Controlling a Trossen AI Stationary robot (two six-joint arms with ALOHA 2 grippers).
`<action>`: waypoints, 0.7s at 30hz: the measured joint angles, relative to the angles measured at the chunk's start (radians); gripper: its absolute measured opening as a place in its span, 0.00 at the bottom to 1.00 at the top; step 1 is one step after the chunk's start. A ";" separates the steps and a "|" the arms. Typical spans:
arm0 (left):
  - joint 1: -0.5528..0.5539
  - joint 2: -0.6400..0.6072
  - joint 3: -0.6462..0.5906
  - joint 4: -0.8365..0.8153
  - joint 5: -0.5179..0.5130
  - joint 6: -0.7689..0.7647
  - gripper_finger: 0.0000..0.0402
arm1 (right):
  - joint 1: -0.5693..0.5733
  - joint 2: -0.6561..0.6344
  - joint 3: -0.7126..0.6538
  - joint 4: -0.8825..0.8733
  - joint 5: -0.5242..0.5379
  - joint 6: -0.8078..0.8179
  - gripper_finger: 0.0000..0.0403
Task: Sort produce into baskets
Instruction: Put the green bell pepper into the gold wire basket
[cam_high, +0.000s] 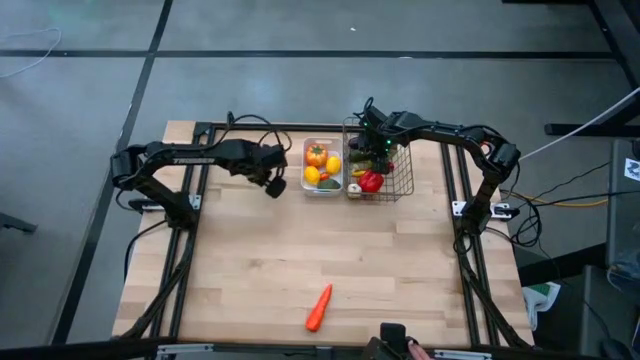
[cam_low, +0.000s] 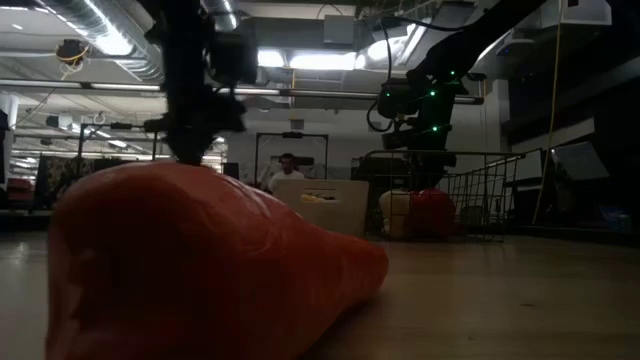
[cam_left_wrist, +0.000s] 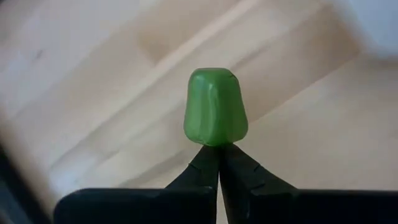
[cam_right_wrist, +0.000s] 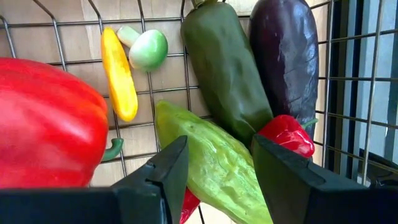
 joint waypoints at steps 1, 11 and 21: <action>-0.006 0.000 0.017 0.018 0.000 0.000 0.00 | 0.000 0.000 0.000 0.000 0.000 0.000 0.44; -0.034 0.005 0.053 0.454 0.056 -0.061 0.00 | 0.000 0.000 0.000 -0.005 0.214 -0.021 0.44; -0.101 0.101 0.053 0.940 0.077 -0.114 0.00 | 0.000 0.000 0.000 -0.006 0.318 -0.021 0.44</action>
